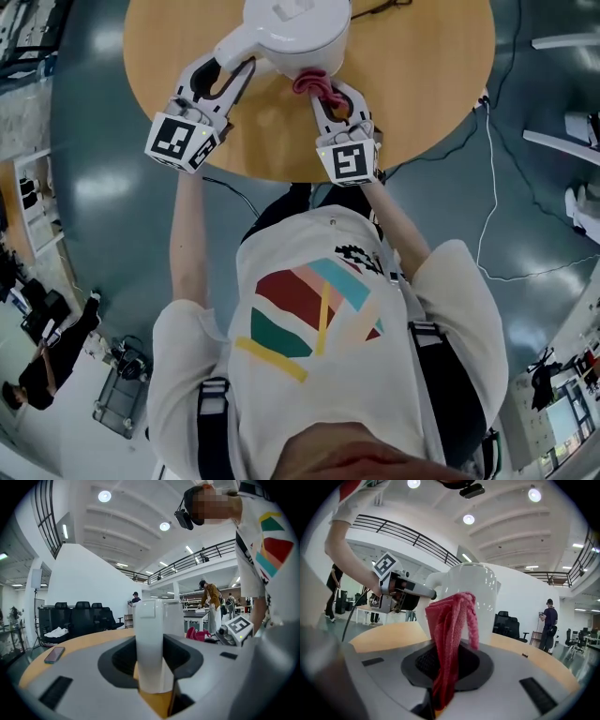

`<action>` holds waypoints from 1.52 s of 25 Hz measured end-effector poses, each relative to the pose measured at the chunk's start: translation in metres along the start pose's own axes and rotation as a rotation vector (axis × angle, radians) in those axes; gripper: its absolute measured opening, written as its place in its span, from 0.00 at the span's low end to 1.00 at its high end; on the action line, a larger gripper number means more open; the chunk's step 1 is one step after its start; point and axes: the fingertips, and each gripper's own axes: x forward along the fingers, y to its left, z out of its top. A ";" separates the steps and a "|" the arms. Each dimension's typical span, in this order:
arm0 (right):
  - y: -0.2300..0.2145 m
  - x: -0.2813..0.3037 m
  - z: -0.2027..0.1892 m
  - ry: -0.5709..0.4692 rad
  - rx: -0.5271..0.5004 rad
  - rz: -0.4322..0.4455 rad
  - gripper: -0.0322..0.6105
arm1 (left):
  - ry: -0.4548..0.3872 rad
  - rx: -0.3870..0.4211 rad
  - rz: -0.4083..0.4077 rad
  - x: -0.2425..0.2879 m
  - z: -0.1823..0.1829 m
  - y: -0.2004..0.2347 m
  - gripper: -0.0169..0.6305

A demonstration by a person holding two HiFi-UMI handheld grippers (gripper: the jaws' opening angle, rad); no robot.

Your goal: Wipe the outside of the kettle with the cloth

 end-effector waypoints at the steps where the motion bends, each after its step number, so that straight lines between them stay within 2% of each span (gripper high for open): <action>1: -0.007 -0.003 -0.002 -0.001 -0.022 0.008 0.11 | 0.007 0.003 -0.012 0.001 0.000 0.000 0.32; 3: -0.023 -0.007 -0.010 0.015 -0.012 0.017 0.11 | 0.020 0.011 -0.033 0.003 -0.001 -0.001 0.32; 8: -0.066 -0.005 -0.022 0.020 0.095 0.039 0.11 | 0.046 0.027 -0.042 0.011 0.000 -0.001 0.32; 12: -0.092 0.011 -0.030 0.025 0.104 0.052 0.11 | 0.061 0.031 -0.033 0.005 0.001 0.001 0.32; 25: -0.128 0.085 -0.039 0.026 0.107 0.133 0.11 | 0.063 0.013 -0.016 0.006 -0.001 0.006 0.32; 29: -0.128 0.094 -0.042 0.026 0.125 0.135 0.11 | 0.036 0.008 0.024 0.007 -0.003 0.010 0.32; 36: -0.152 0.071 -0.035 0.064 0.138 0.043 0.11 | -0.046 -0.104 0.130 0.003 -0.008 0.008 0.32; 38: -0.159 0.055 -0.030 0.066 0.140 0.024 0.11 | -0.086 -0.209 0.105 0.000 -0.008 0.006 0.33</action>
